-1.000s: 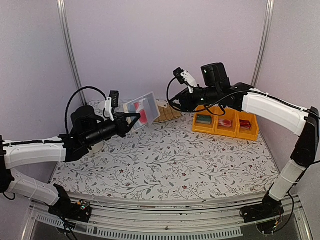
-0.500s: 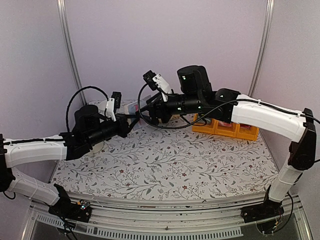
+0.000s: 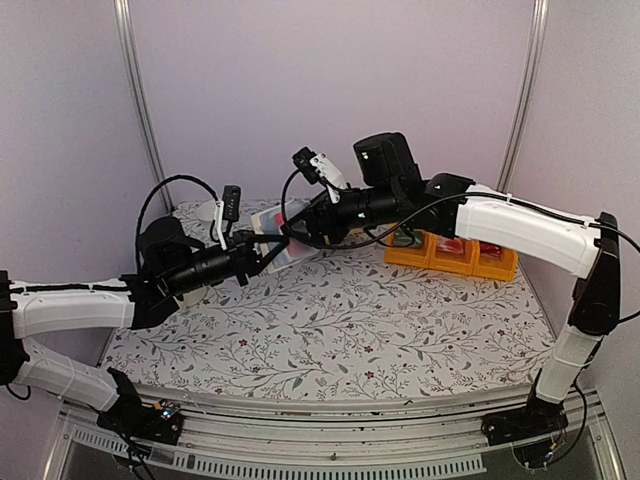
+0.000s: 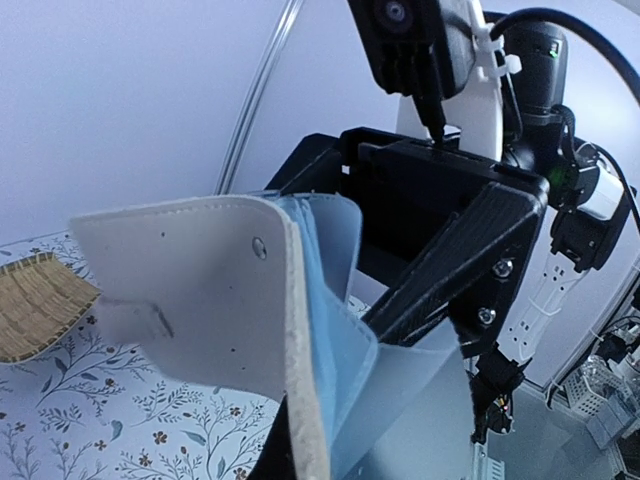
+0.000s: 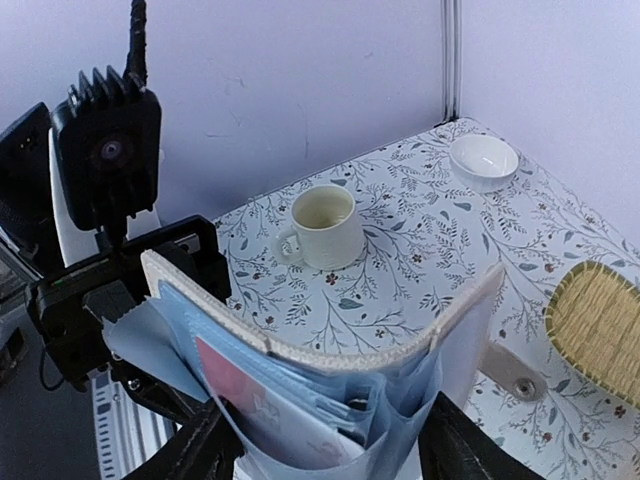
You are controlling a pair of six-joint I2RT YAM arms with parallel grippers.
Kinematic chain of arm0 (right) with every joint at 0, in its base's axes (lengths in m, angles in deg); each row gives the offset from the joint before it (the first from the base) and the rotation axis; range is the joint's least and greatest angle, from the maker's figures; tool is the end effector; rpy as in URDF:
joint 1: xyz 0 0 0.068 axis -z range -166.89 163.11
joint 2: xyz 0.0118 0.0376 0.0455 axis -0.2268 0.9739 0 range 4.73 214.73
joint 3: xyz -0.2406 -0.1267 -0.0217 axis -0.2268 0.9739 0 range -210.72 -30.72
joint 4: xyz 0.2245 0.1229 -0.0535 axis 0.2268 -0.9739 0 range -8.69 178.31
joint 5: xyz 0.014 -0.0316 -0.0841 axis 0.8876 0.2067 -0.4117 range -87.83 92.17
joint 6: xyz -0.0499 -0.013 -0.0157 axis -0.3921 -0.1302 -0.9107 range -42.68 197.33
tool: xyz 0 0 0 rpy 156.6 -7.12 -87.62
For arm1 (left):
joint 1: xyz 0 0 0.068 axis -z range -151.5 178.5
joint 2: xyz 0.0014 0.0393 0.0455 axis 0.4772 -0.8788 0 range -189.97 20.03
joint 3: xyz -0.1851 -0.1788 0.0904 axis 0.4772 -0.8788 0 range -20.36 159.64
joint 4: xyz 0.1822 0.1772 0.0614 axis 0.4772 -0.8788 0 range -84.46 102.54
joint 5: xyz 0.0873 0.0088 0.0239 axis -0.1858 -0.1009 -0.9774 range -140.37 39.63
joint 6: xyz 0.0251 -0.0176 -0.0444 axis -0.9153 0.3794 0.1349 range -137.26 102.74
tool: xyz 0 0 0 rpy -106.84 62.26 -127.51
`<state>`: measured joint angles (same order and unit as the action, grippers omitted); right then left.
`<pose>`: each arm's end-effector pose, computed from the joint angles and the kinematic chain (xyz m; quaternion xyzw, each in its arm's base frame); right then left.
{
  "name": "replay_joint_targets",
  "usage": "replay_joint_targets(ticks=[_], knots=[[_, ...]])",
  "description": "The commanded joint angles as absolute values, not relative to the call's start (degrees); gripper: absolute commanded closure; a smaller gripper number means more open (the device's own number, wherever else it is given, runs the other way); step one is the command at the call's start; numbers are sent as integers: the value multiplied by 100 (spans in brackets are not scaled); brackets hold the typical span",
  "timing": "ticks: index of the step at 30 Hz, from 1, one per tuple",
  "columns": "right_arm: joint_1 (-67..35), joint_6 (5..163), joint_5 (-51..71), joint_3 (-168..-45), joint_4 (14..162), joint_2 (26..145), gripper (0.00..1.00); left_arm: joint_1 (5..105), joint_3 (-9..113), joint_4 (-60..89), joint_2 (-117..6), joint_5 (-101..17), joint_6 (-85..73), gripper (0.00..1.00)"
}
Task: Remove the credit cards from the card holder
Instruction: Pass from the left arm to the right, then adjust the card slot at the card holder.
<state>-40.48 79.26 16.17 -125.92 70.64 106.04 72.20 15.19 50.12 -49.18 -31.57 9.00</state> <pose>0.2431 0.3440 0.3621 -0.4221 0.7194 0.3428 0.4322 0.1880 -0.1956 0.2817 0.2201 0.6474 -0.5047 0.5269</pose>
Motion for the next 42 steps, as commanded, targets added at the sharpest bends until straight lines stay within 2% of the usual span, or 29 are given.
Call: replay_joint_targets(ticks=[1, 6, 8, 11, 13, 17, 21, 26, 27, 30, 33, 38, 42], knots=[[-3933, 7795, 3152, -12624, 7124, 10673, 48, 7297, 1509, 6156, -5005, -2163, 1133, 100], [-3614, 7918, 4626, -11967, 7974, 10227, 90, 7279, 1350, 6571, -4994, -1987, 1399, 100], [-3506, 8047, 4989, -11683, 8306, 10027, 97, 7268, 1348, 6542, -4999, -1964, 1416, 100], [-3480, 8144, 5520, -11454, 8605, 9855, 98, 7251, 1369, 6579, -5072, -1867, 1495, 99], [-3479, 8236, 5820, -11431, 8715, 9836, 98, 7246, 1387, 6687, -5154, -1797, 1595, 94], [-3450, 8335, 5921, -11390, 8820, 9741, 99, 7247, 1314, 7160, -5234, -1625, 1834, 71], [-3329, 8479, 5889, -11396, 8857, 9685, 98, 7248, 1252, 7315, -5228, -1585, 1865, 56], [-3292, 8571, 5806, -11401, 8901, 9601, 99, 7265, 1395, 6279, -5087, -2346, 1357, 55], [-3296, 8582, 5756, -11412, 8865, 9589, 99, 7265, 1403, 6153, -5041, -2484, 1256, 51], [-3296, 8543, 4999, -11450, 8630, 9534, 99, 7302, 1485, 5863, -4907, -2615, 958, 32], [-3304, 8595, 3652, -11563, 8226, 9508, 98, 7479, 1744, 5338, -4861, -2953, 624, 3], [-3501, 8360, 2936, -11573, 8024, 9449, 98, 7702, 2105, 4987, -5005, -4478, 305, 2], [-3506, 8263, 3163, -11647, 7882, 9489, 99, 7710, 2286, 5022, -5183, -4796, 246, 7]])
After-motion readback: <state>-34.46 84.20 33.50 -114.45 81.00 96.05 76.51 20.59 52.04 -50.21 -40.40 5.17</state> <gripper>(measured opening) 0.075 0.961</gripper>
